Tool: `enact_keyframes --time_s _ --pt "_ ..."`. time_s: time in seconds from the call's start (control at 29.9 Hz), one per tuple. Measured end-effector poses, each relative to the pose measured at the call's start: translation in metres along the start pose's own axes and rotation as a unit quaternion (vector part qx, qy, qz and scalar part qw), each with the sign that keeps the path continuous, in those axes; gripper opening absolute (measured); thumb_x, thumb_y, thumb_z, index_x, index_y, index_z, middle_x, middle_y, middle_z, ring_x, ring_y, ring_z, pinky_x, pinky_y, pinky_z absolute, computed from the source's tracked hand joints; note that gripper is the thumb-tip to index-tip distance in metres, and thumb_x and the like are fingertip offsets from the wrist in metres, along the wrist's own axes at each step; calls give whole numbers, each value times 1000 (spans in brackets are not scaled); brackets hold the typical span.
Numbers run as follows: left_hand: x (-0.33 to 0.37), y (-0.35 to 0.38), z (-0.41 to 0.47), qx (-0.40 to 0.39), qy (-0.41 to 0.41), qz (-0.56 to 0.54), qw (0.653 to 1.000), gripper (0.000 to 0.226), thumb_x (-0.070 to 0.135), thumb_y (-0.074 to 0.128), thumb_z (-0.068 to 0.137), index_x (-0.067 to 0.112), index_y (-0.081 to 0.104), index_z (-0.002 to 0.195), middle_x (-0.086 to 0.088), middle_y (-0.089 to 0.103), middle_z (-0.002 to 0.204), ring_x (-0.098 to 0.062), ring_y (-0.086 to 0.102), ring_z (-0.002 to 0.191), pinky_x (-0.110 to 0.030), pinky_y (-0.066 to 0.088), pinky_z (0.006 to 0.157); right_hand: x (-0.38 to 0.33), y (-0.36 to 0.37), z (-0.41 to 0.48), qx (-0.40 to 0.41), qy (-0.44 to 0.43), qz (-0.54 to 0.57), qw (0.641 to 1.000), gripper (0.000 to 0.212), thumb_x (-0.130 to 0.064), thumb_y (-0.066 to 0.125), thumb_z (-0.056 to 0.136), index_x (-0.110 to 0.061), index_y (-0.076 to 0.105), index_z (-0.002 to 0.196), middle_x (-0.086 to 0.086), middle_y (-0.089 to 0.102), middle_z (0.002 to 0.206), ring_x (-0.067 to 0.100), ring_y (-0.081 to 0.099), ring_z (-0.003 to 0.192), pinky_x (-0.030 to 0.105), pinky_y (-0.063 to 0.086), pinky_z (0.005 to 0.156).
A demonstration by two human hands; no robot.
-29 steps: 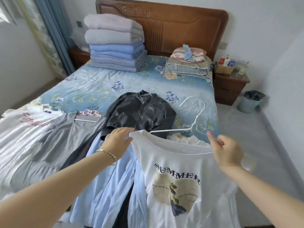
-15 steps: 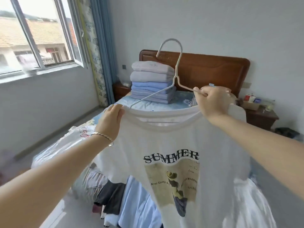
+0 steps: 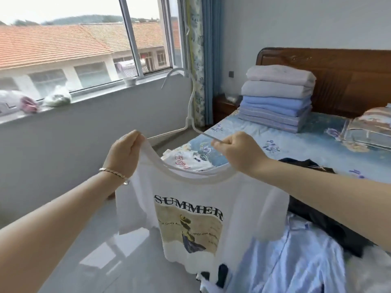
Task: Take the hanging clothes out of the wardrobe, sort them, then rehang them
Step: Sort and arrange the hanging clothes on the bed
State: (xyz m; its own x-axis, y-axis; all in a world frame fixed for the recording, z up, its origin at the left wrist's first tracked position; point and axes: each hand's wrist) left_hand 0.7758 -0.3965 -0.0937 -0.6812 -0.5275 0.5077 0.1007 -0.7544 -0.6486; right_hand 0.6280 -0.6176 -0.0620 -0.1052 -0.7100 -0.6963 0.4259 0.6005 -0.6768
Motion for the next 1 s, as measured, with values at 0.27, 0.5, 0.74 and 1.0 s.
enact_keyframes --time_s 0.27,0.5,0.74,1.0 --pt "-143 -43 67 27 -153 44 987 77 59 17 78 -10 51 70 -22 50 65 -29 46 64 -44 41 68 -56 128 106 -179 -54 165 968 58 -28 57 90 -21 21 45 -9 19 41 7 19 38 33 19 48" --pt "-243 -42 165 31 -104 181 978 64 41 15 89 -2 62 87 -20 63 90 -36 57 95 -39 36 92 -75 207 224 -142 -2 226 964 54 -29 57 91 -20 22 51 1 20 53 12 17 46 29 16 48" --pt "-359 38 248 -52 -117 142 982 39 23 41 98 13 41 136 -9 30 145 -29 23 137 -37 13 114 -20 298 339 -25 83 200 976 59 -26 60 89 -20 19 47 -10 18 41 7 19 39 26 17 48" --pt "-453 155 288 -305 -181 80 931 23 11 48 92 13 61 112 -10 57 122 -29 49 117 -35 39 98 91 358 425 88 201 136 966 61 -21 64 87 -20 20 46 -5 18 33 8 20 38 24 16 46"
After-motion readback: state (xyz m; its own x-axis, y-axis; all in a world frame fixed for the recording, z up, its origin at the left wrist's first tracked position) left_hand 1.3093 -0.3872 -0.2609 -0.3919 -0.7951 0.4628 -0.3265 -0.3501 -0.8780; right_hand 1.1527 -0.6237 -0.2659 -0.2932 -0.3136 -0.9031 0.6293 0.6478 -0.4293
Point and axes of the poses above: each hand's wrist, its own z-axis towards the middle knuckle, its own y-axis out of the palm, x = y × z
